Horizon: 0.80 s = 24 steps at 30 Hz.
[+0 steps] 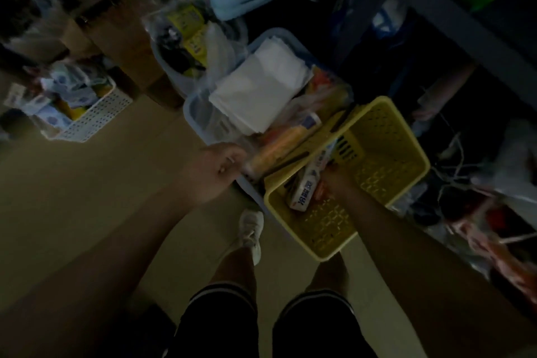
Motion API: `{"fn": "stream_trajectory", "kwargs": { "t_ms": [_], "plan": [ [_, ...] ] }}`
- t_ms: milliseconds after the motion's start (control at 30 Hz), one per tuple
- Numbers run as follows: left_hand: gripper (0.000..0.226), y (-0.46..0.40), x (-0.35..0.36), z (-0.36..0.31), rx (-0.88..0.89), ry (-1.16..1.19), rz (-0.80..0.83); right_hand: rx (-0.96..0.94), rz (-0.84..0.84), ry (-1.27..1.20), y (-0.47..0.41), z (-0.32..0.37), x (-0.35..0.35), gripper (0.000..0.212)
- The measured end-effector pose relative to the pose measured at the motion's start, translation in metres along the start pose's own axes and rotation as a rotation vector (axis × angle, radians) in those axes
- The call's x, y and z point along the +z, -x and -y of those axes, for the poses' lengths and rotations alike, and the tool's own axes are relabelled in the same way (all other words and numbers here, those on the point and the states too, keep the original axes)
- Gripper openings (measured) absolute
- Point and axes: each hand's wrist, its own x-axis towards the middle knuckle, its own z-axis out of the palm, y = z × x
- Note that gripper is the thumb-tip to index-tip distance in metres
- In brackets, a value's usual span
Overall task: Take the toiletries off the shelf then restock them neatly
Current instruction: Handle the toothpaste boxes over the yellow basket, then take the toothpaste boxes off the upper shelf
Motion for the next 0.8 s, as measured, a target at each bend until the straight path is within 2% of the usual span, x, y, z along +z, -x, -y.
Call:
{"fn": "stream_trajectory", "kwargs": {
  "t_ms": [100,200,267,333,500,667,800],
  "plan": [
    [0.024,-0.007,-0.011,-0.022,0.087,-0.043,0.095,-0.092,-0.057,-0.005,0.053,0.009,-0.030,0.028],
    [0.026,-0.010,-0.018,-0.063,0.203,-0.143,0.210,-0.199,-0.132,0.034,0.111,-0.005,-0.065,0.026],
    [0.024,-0.010,-0.017,-0.099,0.317,-0.173,0.253,-0.207,-0.214,-0.011,0.145,-0.029,-0.088,0.024],
    [0.026,-0.006,-0.008,-0.141,0.398,-0.214,0.307,-0.208,-0.312,-0.055,0.178,-0.065,-0.106,0.019],
    [0.022,0.020,0.050,-0.242,0.615,-0.310,0.444,-0.036,-0.541,-0.245,0.253,-0.186,-0.137,0.020],
    [0.021,0.078,0.148,-0.335,0.898,-0.380,0.508,0.118,-0.730,-0.350,0.326,-0.315,-0.159,0.020],
    [0.022,0.132,0.228,-0.383,1.093,-0.518,0.612,0.196,-0.836,-0.390,0.380,-0.407,-0.170,0.019]
  ]
}}
